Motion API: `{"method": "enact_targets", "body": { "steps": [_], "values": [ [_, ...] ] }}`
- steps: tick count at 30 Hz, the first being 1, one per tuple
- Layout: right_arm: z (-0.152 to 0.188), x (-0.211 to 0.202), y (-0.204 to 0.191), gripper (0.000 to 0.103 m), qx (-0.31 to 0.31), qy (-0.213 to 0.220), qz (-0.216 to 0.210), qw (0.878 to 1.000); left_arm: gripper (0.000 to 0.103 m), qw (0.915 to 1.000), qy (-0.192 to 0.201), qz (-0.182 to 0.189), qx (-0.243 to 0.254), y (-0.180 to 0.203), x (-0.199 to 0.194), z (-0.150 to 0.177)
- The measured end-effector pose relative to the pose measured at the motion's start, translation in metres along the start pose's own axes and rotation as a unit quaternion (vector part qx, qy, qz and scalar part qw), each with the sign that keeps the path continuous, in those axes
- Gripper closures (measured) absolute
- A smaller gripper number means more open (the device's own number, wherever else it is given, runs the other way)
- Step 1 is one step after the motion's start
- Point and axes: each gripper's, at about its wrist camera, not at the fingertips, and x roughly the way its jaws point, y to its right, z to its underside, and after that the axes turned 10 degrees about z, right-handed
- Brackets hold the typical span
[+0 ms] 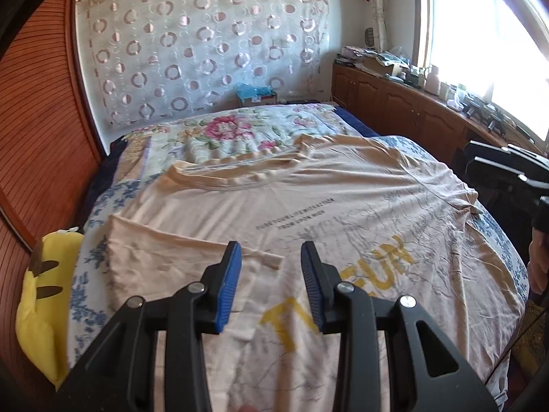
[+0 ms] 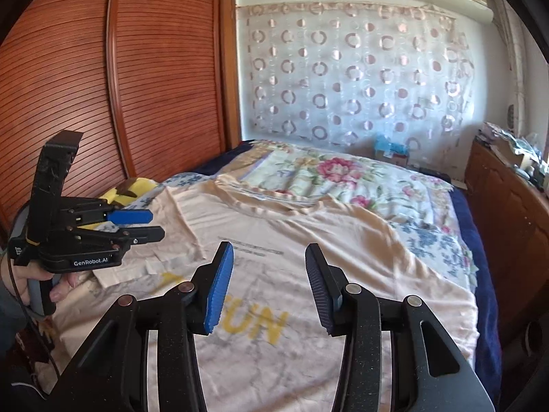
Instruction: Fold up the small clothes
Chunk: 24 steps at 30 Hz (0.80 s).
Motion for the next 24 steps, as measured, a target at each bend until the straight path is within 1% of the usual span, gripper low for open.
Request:
{"method": "enact_targets", "body": {
  "steps": [6, 10, 14, 19, 22, 24],
  "values": [
    [0.013, -0.002, 0.028, 0.059, 0.013, -0.007, 0.022, 1.0, 0.069, 0.9993, -0.027, 0.026, 0.005, 0.025, 0.029, 0.0],
    [0.028, -0.004, 0.054, 0.059, 0.021, -0.018, 0.043, 0.999, 0.069, 0.9981, -0.044, 0.042, 0.014, 0.042, 0.047, -0.002],
    [0.049, -0.003, 0.095, 0.059, 0.035, -0.043, 0.076, 0.996, 0.069, 0.9965, -0.058, 0.05, 0.032, 0.059, 0.061, -0.003],
    [0.075, 0.002, 0.155, 0.059, 0.057, -0.087, 0.128, 0.986, 0.069, 0.9935, -0.083, 0.064, 0.044, 0.071, 0.079, -0.003],
    [0.087, 0.008, 0.18, 0.059, 0.063, -0.11, 0.138, 0.982, 0.069, 0.9917, -0.098, 0.066, 0.051, 0.076, 0.089, -0.002],
    [0.094, 0.012, 0.189, 0.059, 0.064, -0.125, 0.136, 0.981, 0.069, 0.9909, -0.103, 0.067, 0.054, 0.078, 0.095, -0.002]
  ]
}}
